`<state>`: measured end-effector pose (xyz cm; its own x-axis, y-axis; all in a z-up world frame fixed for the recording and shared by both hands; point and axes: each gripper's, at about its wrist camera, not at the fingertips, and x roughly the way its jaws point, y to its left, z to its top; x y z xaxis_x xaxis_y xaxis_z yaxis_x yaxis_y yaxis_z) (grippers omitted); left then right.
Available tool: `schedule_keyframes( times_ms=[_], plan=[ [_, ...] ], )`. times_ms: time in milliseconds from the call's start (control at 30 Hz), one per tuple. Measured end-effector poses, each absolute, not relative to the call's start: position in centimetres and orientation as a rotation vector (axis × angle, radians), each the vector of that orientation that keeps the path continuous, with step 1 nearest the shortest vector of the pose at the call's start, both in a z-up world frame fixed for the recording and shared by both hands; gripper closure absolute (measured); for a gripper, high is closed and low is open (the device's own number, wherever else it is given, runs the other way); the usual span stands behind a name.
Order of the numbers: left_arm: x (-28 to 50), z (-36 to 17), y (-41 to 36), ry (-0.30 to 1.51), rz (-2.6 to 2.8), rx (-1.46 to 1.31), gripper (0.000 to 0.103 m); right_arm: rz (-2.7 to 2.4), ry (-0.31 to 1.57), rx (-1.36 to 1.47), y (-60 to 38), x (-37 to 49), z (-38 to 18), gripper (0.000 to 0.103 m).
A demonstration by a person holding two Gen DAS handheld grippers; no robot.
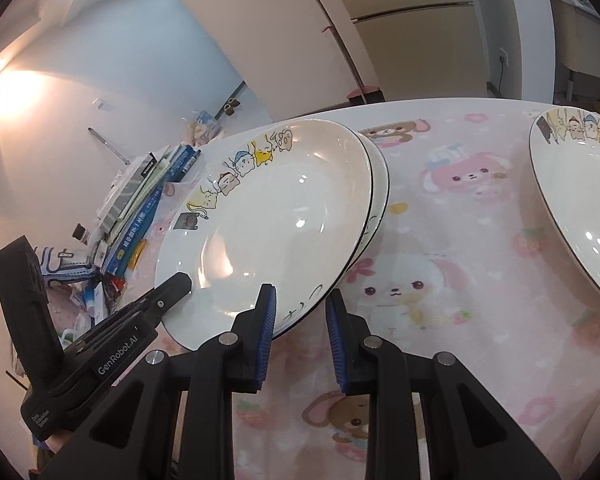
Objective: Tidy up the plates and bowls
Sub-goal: 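Lower the held plate onto another white plate with both grippers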
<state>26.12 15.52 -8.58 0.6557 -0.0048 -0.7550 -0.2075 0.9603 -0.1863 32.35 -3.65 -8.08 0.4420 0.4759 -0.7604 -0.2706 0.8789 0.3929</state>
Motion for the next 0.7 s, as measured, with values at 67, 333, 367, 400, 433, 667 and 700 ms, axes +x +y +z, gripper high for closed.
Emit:
schedule_keyframes(
  times_ms=[67, 333, 367, 400, 433, 667, 700],
  plan=[
    [26.19, -8.64, 15.35, 0.846, 0.121, -0.246, 0.08, 0.465, 1.011, 0.215, -3.54, 32.36, -8.13, 0.076],
    [26.29, -8.62, 15.2, 0.823, 0.123, -0.221, 0.079, 0.451, 1.01, 0.214, -3.57, 32.46, -8.31, 0.075],
    [26.32, -8.63, 15.2, 0.821, 0.121, -0.222, 0.079, 0.451, 1.01, 0.216, -3.55, 32.47, -8.31, 0.075],
    [26.34, -8.62, 15.22, 0.82, 0.119, -0.225, 0.079, 0.453, 1.011, 0.222, -3.58, 32.51, -8.33, 0.075],
    [26.36, -8.59, 15.28, 0.819, 0.116, -0.229, 0.079, 0.454, 1.013, 0.232, -3.63, 32.59, -8.36, 0.074],
    [26.49, -8.54, 14.72, 0.78, 0.115, -0.184, 0.074, 0.429, 1.0, 0.275, -4.19, 33.02, -8.57, 0.074],
    [26.53, -8.59, 14.45, 0.776, 0.114, -0.17, 0.074, 0.423, 0.996, 0.272, -4.24, 33.08, -8.58, 0.074]
  ],
)
